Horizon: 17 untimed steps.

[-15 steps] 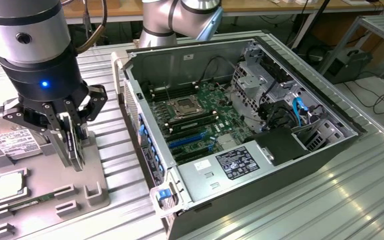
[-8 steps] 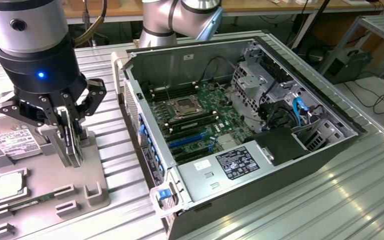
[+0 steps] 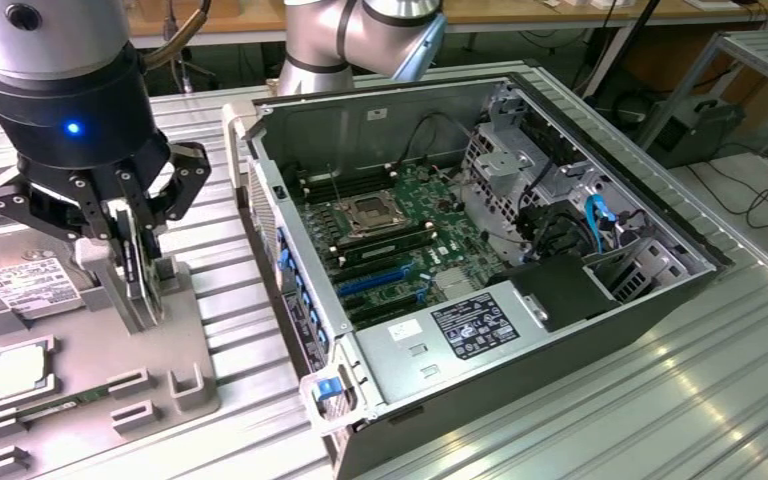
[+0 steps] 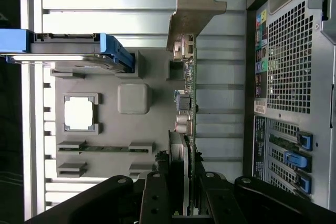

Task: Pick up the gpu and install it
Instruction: 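Pick up the gpu and move the gpu toward the slot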

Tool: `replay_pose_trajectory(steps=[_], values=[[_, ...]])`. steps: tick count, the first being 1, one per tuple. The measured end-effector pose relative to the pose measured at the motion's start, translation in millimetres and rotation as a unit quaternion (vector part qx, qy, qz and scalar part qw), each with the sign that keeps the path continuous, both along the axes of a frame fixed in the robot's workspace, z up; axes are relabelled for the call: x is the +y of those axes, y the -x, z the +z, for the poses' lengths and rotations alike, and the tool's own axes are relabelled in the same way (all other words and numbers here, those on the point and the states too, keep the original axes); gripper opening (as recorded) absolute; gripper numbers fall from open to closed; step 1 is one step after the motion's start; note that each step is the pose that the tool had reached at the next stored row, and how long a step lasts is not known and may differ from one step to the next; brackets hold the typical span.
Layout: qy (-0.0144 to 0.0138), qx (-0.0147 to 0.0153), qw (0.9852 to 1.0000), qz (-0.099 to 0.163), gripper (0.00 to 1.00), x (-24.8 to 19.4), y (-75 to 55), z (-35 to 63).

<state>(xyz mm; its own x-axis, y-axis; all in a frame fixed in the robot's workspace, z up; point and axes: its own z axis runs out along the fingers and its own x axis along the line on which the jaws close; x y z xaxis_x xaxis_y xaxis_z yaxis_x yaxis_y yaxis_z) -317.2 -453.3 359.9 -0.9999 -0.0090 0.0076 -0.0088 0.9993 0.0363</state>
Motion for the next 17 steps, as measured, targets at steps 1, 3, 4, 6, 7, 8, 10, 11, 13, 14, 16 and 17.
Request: replay_pose_trajectory(steps=[1,3,4,6,7,8,10,11,13,14,16,17], values=[[0.0,0.0001,1.0,0.0,0.27,0.0,0.0,0.9],[0.0,0.0004,1.0,0.0,0.27,0.0,-0.1,2.7],[-0.0001,0.0004,1.0,0.0,0.27,0.0,-0.1,3.7],[-0.0001,0.0007,1.0,0.0,0.27,0.0,-0.1,6.2],[-0.0002,0.0008,1.0,0.0,0.27,0.0,-0.2,7.9],[-0.0003,0.0009,1.0,0.0,0.27,0.0,-0.2,8.8],[-0.0006,0.001,1.0,0.0,0.27,0.0,-0.2,10.6],[-0.0008,0.0012,1.0,0.0,0.27,-0.1,-0.2,11.3],[-0.0014,0.0014,1.0,0.0,0.27,-0.2,-0.3,12.9],[-0.0017,0.0015,1.0,0.0,0.27,-0.2,-0.3,13.7],[-0.002,0.0019,1.0,0.0,0.27,-0.2,-0.3,15.8],[-0.0021,0.002,1.0,0.0,0.27,-0.2,-0.4,16.9]])
